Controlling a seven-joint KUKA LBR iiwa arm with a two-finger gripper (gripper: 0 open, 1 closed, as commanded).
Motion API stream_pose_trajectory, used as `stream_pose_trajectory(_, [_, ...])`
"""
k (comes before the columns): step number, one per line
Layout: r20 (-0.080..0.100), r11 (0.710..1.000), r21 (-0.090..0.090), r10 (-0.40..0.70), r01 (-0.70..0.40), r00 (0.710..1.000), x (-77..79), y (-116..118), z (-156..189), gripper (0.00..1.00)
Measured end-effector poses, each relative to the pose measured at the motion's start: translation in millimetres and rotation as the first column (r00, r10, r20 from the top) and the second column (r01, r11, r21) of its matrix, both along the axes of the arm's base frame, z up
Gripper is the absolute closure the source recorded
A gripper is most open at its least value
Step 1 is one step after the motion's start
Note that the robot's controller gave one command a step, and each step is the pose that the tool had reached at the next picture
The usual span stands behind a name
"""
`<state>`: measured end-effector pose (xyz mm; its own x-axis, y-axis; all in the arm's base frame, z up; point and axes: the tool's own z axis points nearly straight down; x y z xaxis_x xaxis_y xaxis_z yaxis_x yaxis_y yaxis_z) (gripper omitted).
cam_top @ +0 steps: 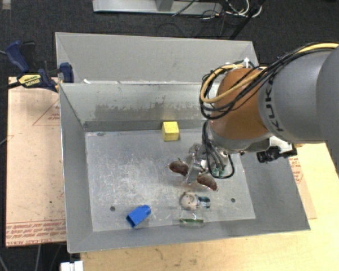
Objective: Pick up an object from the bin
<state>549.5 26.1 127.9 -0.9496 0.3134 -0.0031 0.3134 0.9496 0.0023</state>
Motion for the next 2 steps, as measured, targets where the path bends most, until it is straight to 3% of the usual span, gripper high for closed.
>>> stream_pose_trajectory(2, [-0.001,1.0,0.0,0.001,-0.001,1.0,-0.2,0.0,16.9,1.0])
